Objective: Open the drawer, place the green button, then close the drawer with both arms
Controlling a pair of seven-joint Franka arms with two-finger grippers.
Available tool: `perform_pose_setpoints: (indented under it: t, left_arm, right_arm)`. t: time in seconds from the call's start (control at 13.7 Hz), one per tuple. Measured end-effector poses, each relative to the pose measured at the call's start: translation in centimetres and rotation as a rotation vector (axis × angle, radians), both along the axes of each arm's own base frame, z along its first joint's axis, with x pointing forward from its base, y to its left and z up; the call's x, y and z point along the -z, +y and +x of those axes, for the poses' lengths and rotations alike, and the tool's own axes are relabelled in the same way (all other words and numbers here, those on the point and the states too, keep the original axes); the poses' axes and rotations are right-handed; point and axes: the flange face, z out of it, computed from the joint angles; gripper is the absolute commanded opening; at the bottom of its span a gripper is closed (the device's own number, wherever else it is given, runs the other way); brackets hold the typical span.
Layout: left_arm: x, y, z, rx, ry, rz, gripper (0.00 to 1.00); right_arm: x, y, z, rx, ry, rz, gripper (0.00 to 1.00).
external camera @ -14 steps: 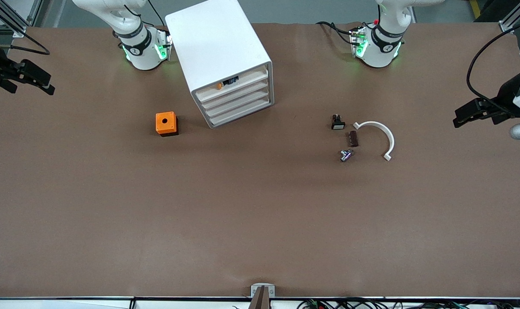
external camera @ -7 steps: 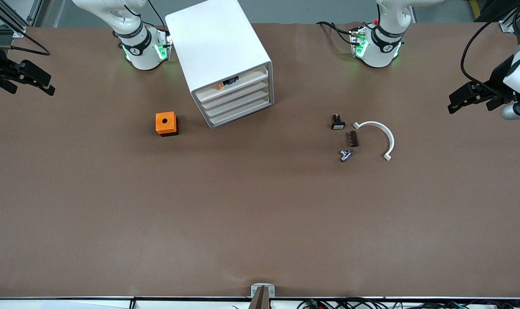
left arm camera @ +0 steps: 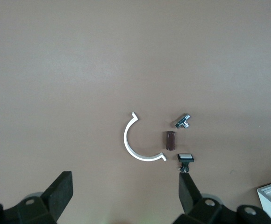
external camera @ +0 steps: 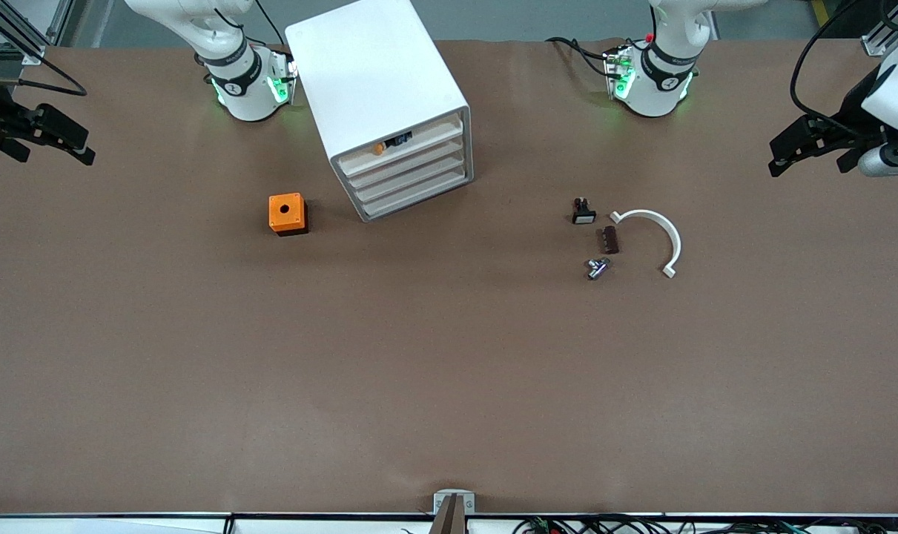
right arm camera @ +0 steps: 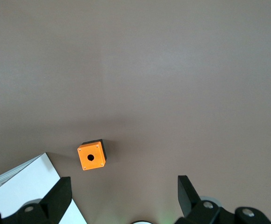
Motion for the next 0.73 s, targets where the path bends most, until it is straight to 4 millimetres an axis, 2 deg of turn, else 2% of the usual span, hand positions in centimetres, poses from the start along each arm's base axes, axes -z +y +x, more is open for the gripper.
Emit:
perform_pose_setpoints:
  t: [0.44,0.73]
  left_arm:
    - [0.22,-0.65,-0.11,-0.004,0.005,0.028,1.0]
    - [-0.45,-0.32,0.07,-0.01,-0.01,0.027,1.0]
  right_arm:
    - [0.01,0.03,0.03,-0.001,0.0,0.0,1.0]
    - [0.11,0.03,0.15,-0.001,0.001,0.0,1.0]
